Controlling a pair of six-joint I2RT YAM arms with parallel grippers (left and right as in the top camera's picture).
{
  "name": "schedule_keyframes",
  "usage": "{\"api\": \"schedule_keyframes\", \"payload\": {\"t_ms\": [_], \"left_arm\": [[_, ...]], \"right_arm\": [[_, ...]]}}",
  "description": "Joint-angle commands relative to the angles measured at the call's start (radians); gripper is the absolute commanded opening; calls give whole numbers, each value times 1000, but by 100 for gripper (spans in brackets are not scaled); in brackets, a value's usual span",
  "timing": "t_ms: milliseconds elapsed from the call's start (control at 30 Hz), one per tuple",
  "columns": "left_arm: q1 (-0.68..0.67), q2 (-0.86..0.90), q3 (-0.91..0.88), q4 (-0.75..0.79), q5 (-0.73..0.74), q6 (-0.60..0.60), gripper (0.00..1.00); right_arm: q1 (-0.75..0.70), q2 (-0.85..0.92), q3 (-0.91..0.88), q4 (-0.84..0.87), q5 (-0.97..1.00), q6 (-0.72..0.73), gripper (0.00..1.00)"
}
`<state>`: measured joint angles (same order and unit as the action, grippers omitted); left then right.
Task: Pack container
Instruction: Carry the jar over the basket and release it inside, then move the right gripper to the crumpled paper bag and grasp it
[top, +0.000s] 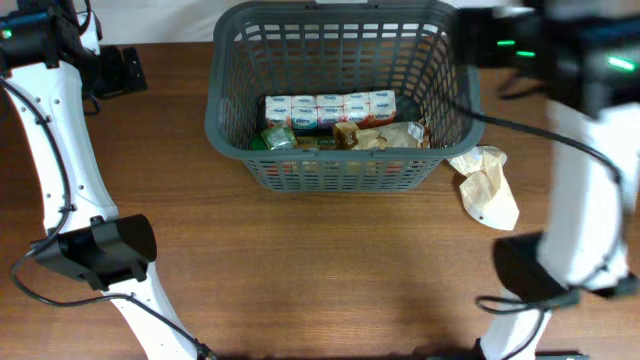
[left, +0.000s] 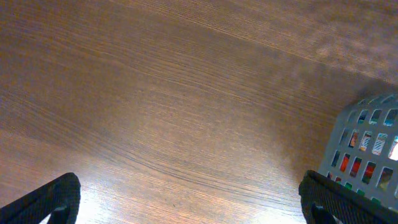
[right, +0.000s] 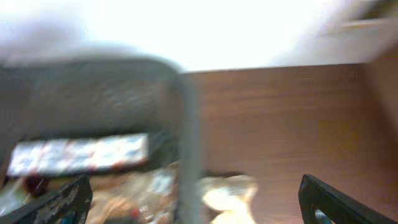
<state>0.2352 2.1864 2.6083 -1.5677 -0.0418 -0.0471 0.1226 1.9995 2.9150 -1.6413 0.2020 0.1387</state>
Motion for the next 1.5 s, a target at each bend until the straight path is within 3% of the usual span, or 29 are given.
{"api": "schedule_keyframes", "payload": {"t_ms": [0,167,300,633,767,1000,1267,1467], "left_arm": [[3,7,-8,0,-4,-10,99],[3,7,-8,0,-4,-10,99],[3,7,-8,0,-4,-9,99],[3,7,-8,0,-4,-10,99],[3,7,-8,0,-4,-9,99],[3,7,-8,0,-4,-10,99],[3,7,-8,0,-4,-9,99],[3,7,-8,0,-4,-9,99]], "right_arm": [[-154,-51,18,-14,42,0,98],[-360,-29,-80,-15,38,33,94],[-448,-6,-307,47,-42,64,93],[-450,3,-977,305,-287,9,100],[-449,3,-1111,356,-422,-107,99],[-449,4,-1255,435,-436,-151,98],[-429,4,-1464,585,-439,-157,87],[-430,4,-1521,626,-438,-157,51]]}}
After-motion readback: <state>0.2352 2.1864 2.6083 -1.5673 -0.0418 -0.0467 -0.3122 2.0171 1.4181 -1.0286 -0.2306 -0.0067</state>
